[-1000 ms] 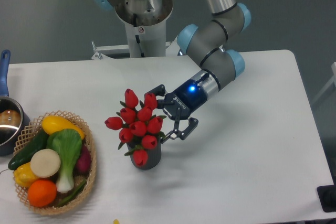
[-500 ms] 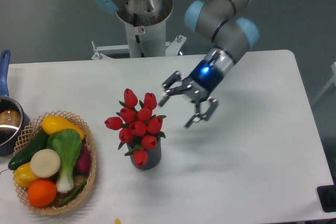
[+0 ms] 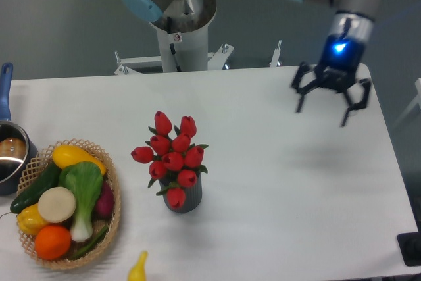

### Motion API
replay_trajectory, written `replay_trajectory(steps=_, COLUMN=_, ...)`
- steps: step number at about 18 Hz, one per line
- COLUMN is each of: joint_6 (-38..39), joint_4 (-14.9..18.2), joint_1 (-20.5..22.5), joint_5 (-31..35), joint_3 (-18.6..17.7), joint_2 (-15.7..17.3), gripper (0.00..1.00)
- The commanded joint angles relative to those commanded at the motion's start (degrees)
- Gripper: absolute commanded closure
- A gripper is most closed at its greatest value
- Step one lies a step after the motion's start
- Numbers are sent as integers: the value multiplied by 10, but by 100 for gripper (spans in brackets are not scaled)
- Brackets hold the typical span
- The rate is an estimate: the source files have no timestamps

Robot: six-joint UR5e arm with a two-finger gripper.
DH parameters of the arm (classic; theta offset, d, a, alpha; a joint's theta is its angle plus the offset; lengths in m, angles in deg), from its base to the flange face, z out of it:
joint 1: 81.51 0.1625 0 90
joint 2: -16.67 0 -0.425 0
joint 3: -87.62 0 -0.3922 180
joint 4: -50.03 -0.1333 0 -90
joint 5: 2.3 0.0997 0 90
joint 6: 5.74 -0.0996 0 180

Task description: Insert the flowers into the vase

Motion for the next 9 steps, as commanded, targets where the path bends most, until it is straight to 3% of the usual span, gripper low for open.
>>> replay_trajectory(steps=2, joint_6=2, joint_4=16, joint_1=12, joint_5=65, joint_3=31, joint_2=3, gripper=0)
replay_trajectory(steps=5, joint_6=0, joint_4=107, joint_1=19, joint_5=127, joint_3=91, joint_2=5, gripper=0)
replay_trajectory(steps=7, joint_6=-4, joint_4=161, joint_1=23, joint_5=211, joint_3=128, joint_2=4, gripper=0)
replay_trajectory(steps=9, joint_6=-5, joint_4=171, joint_1=24, joint_5=257, joint_3=141, joint_2=0, gripper=0)
